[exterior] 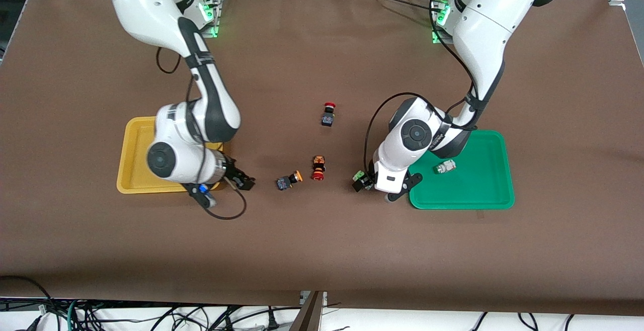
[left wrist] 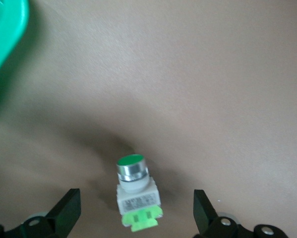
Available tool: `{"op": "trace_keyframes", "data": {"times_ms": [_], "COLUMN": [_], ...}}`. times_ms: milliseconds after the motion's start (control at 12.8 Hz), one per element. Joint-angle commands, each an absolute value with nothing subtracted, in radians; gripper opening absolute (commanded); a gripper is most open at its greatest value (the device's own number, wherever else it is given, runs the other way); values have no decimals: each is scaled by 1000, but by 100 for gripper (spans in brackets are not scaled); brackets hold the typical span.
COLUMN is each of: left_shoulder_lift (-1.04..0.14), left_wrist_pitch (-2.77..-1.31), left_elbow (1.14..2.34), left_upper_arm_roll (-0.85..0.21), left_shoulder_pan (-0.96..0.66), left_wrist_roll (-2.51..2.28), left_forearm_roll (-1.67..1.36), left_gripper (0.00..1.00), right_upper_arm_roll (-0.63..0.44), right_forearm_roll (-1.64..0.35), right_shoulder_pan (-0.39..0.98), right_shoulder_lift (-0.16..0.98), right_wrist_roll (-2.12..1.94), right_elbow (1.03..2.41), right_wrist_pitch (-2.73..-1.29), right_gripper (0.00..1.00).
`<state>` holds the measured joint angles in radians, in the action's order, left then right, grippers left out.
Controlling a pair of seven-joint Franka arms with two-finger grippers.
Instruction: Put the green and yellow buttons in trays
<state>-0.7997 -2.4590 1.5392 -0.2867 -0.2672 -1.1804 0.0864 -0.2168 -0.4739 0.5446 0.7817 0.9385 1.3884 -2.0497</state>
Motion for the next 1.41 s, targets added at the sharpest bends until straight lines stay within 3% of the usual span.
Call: {"op": "trace_keyframes", "data": {"times_ms": [0, 156, 234, 391, 547, 625, 703, 859, 938, 1172, 1328], "left_shoulder_lift": [-839, -865, -879, -890, -890, -890, -884, -842, -812, -697, -620], "left_wrist_pitch": [-2439, -2439, -2439, -2439, -2439, -2439, -2439, -2381, -2305, -2114, -2088], "left_elbow": [1490, 1464, 1451, 1448, 1450, 1453, 1453, 1460, 1459, 1503, 1583], "left_upper_arm_roll": [-278, -278, -278, -279, -279, -279, -282, -287, -293, -285, -258], "left_shoulder_pan": [-281, -297, -307, -310, -319, -318, -316, -287, -261, -163, -92], "left_wrist_roll": [-1227, -1290, -1319, -1377, -1382, -1382, -1382, -1321, -1161, -683, -445], "left_forearm_roll": [161, 210, 236, 252, 259, 282, 300, 305, 286, 168, 156], "left_gripper": [100, 98, 89, 65, 30, 13, 0, 0, 0, 0, 0], "right_upper_arm_roll": [-173, -172, -172, -172, -172, -173, -176, -183, -192, -291, -417], "right_forearm_roll": [-491, -491, -485, -483, -479, -477, -476, -468, -448, -431, -434], "right_shoulder_pan": [557, 595, 626, 649, 666, 664, 661, 649, 641, 612, 612], "right_shoulder_lift": [848, 880, 899, 929, 934, 934, 931, 917, 899, 813, 767], "right_wrist_roll": [1064, 1132, 1155, 1195, 1189, 1177, 1158, 1112, 1074, 831, 601], "right_elbow": [1313, 1313, 1313, 1315, 1322, 1328, 1330, 1328, 1325, 1327, 1357], "right_wrist_pitch": [-2118, -2181, -2219, -2275, -2302, -2303, -2301, -2248, -2196, -1951, -1786], "right_gripper": [93, 93, 93, 93, 92, 83, 65, 21, 8, 5, 6]}}
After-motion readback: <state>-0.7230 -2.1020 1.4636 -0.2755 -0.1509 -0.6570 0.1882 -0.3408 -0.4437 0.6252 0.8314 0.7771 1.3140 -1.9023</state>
